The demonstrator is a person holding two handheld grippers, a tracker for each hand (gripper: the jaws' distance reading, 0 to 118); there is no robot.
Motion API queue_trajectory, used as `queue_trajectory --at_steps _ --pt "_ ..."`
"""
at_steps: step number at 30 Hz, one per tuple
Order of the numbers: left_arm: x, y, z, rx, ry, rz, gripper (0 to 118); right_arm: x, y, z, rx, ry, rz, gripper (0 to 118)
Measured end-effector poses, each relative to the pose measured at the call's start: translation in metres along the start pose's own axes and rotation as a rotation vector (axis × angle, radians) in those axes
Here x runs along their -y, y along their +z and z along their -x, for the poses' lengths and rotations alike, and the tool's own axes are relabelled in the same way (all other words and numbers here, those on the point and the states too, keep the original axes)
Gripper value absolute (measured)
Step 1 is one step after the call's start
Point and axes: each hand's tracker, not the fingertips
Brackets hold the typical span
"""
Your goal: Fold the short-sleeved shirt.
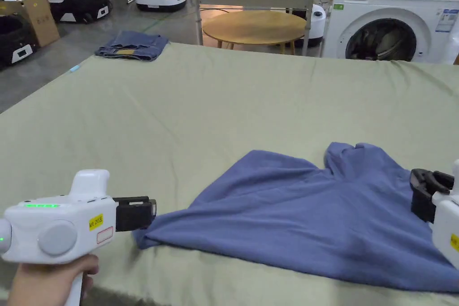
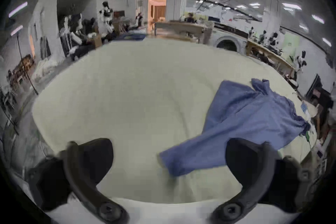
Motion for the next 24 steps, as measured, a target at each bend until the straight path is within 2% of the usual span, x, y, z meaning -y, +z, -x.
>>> queue_trajectory --at_steps 6,8,11,13,14,15,16,17,18,19,20,21,22,23,24 --pt "0.009 -0.043 -0.010 0.016 0.053 0.106 115 0.008 -0.016 0.003 -0.002 0.035 0.039 0" --pt "0.008 -0.059 -0.018 -0.031 0.030 0.153 111 0.008 -0.025 -0.002 0.007 0.058 0.062 0" --pt "0.012 -0.081 -0.029 -0.060 -0.032 0.252 96 0.011 -0.045 -0.018 0.064 0.121 0.103 0" --pt "0.012 -0.073 -0.038 -0.103 -0.123 0.201 85 0.007 -0.067 -0.035 0.092 0.145 0.147 0" --pt "0.012 -0.065 -0.046 -0.062 -0.146 0.197 70 0.005 -0.082 -0.047 0.103 0.128 0.162 0" --pt "0.012 -0.060 -0.052 -0.032 -0.191 0.207 47 0.001 -0.092 -0.054 0.111 0.120 0.175 0" --pt "0.012 -0.055 -0.054 -0.013 -0.234 0.206 13 -0.005 -0.109 -0.063 0.127 0.114 0.198 0" --pt "0.010 -0.051 -0.057 0.003 -0.202 0.208 0 -0.010 -0.129 -0.072 0.141 0.114 0.237 0" --pt "0.008 -0.048 -0.057 -0.009 -0.180 0.208 0 -0.014 -0.146 -0.080 0.137 0.112 0.274 0" --pt "0.005 -0.043 -0.057 0.001 -0.149 0.185 0 -0.018 -0.166 -0.089 0.115 0.092 0.302 7" --pt "0.000 -0.038 -0.053 0.004 -0.127 0.164 0 -0.021 -0.185 -0.098 0.082 0.048 0.317 26" --pt "-0.003 -0.032 -0.054 0.005 -0.126 0.157 0 -0.024 -0.201 -0.105 0.065 0.017 0.339 59" --pt "-0.007 -0.025 -0.057 0.010 -0.128 0.147 0 -0.024 -0.220 -0.112 0.062 -0.014 0.376 103" --pt "-0.011 -0.017 -0.060 0.011 -0.135 0.136 0 -0.022 -0.237 -0.116 0.080 -0.025 0.405 118" --pt "-0.015 -0.012 -0.062 0.010 -0.144 0.129 0 -0.020 -0.248 -0.120 0.077 -0.031 0.417 118"
